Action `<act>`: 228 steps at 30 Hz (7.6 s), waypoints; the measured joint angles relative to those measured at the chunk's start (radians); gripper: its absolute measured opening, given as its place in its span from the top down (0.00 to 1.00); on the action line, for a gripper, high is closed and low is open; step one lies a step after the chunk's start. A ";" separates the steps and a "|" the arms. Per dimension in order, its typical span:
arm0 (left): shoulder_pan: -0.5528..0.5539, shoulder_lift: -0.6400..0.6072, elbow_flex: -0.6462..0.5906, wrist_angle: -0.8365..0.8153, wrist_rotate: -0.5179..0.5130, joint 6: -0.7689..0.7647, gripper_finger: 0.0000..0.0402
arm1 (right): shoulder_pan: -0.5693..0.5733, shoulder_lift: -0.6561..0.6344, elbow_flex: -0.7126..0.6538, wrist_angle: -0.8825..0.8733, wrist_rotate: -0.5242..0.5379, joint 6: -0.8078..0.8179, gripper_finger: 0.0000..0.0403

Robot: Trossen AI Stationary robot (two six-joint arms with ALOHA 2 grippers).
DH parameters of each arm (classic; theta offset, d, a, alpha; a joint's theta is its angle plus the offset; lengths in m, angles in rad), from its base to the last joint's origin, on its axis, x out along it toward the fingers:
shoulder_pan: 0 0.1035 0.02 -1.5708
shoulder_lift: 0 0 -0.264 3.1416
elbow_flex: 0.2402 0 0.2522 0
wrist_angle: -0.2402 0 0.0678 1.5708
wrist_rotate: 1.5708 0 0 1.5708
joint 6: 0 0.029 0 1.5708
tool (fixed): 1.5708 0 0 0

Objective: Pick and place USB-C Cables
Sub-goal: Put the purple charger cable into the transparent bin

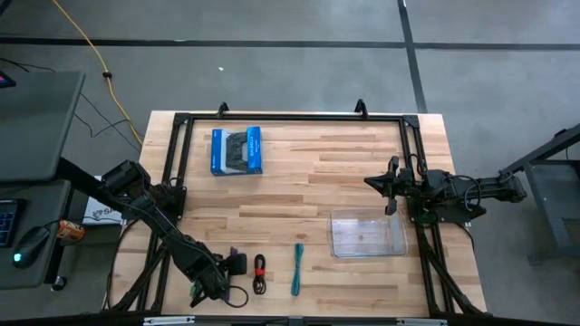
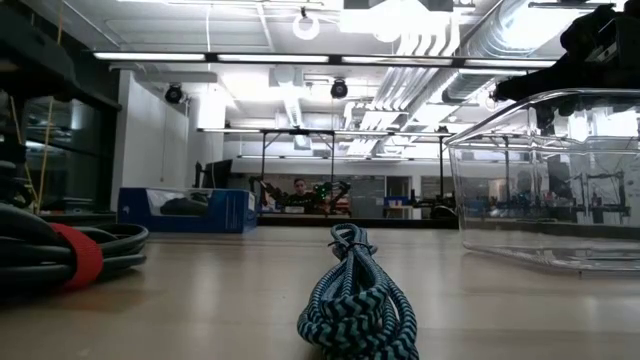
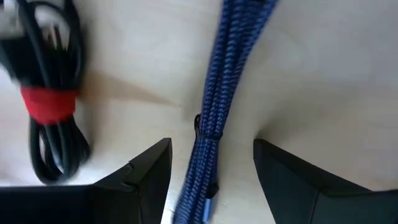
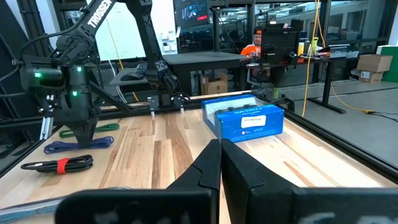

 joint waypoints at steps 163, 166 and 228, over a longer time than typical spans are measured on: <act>0.584 -0.834 -0.556 1.266 0.027 -0.769 1.00 | 0.000 0.678 0.180 0.748 -0.103 0.107 1.00; 0.583 -0.834 -0.556 1.266 0.027 -0.776 1.00 | 0.000 0.771 0.292 0.709 -0.103 0.081 1.00; 0.611 -0.434 -0.291 1.266 -0.036 -0.852 1.00 | 0.001 1.276 0.876 0.321 -0.167 0.052 0.45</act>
